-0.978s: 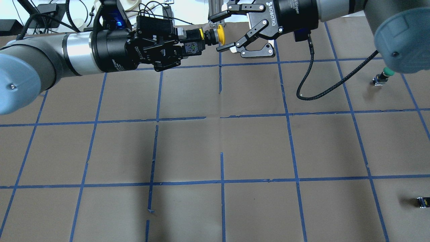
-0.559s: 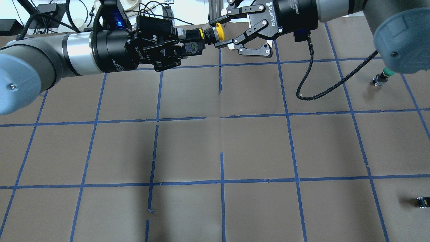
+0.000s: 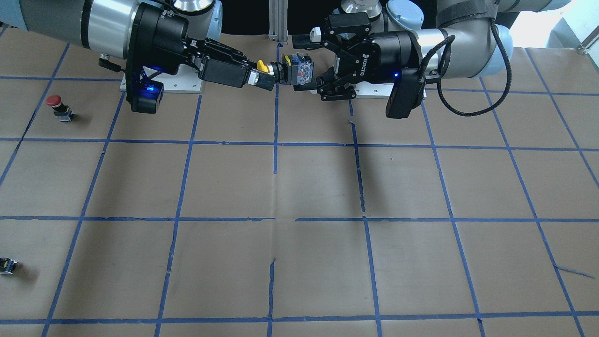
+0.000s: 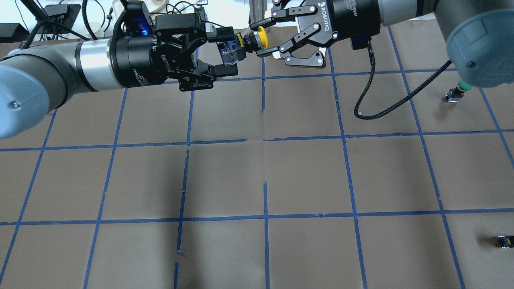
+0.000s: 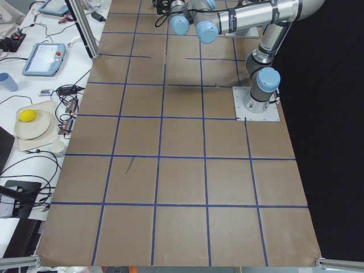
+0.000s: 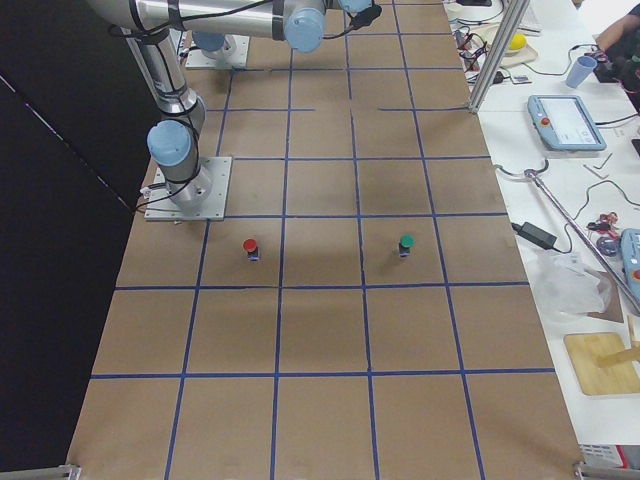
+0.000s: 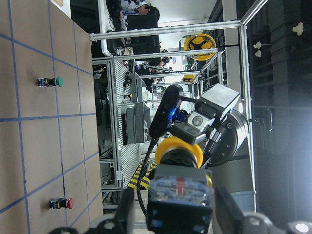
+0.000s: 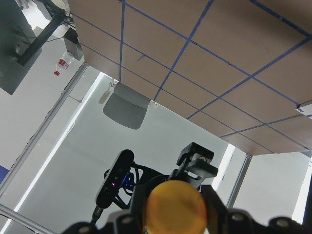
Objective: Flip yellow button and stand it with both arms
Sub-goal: 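Open the left gripper and pull it back while the right gripper takes the button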
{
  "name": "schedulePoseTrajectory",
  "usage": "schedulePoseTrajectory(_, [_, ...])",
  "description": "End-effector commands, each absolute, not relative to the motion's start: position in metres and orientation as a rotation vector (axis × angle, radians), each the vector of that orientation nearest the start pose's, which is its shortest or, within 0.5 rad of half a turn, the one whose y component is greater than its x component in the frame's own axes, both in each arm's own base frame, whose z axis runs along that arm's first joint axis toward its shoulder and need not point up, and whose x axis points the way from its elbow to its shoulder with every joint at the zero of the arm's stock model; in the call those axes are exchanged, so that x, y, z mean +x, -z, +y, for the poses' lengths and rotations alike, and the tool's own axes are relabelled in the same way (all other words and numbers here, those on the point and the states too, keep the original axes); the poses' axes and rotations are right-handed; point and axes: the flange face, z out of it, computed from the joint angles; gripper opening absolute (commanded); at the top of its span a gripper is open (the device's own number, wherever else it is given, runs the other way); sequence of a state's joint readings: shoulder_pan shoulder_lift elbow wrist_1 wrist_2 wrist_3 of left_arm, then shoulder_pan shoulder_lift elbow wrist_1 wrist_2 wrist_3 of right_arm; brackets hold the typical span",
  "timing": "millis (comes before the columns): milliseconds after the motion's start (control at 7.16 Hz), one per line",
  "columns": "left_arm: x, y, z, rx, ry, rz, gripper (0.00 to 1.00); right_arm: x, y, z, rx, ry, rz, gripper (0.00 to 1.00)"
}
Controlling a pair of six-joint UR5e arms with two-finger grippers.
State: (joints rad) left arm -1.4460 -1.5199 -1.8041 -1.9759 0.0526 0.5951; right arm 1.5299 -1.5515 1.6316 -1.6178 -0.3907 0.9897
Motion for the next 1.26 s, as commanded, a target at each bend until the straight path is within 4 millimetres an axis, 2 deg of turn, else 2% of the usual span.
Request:
schedulePoseTrajectory(0, [-0.175, -0.46, -0.469, 0.097, -0.045, -1.625, 0.99, 0.18, -0.512, -0.517, 1.037, -0.551, 1.789, 0.21])
schedulePoseTrajectory(140, [-0.174, -0.458, -0.466, 0.092, -0.008, -1.672, 0.99, 0.144, -0.504, -0.528, 1.105, -0.443, 1.855, 0.21])
schedulePoseTrajectory(279, [-0.171, -0.442, -0.464, 0.045, 0.054, -1.789, 0.99, 0.121, -0.499, -0.532, 1.121, -0.374, 1.907, 0.21])
schedulePoseTrajectory(559, [-0.164, -0.431, -0.464, -0.011, 0.11, -1.998, 0.99, 0.101, -0.477, -0.529, 1.098, -0.239, 2.195, 0.21])
schedulePoseTrajectory(699, [-0.158, -0.426, -0.468, -0.033, 0.11, -2.111, 0.99, 0.095, -0.467, -0.526, 1.103, -0.223, 2.287, 0.17])
schedulePoseTrajectory(838, [-0.142, -0.421, -0.474, -0.083, 0.072, -2.264, 0.99, 0.086, -0.459, -0.524, 1.121, -0.196, 2.379, 0.16])
schedulePoseTrajectory(978, [-0.122, -0.41, -0.477, -0.115, 0.093, -2.479, 0.99, 0.08, -0.454, -0.522, 1.048, -0.156, 2.489, 0.15])
schedulePoseTrajectory(1118, [-0.111, -0.41, -0.474, -0.122, 0.126, -2.615, 0.99, 0.068, -0.447, -0.522, 1.054, -0.12, 2.62, 0.15])
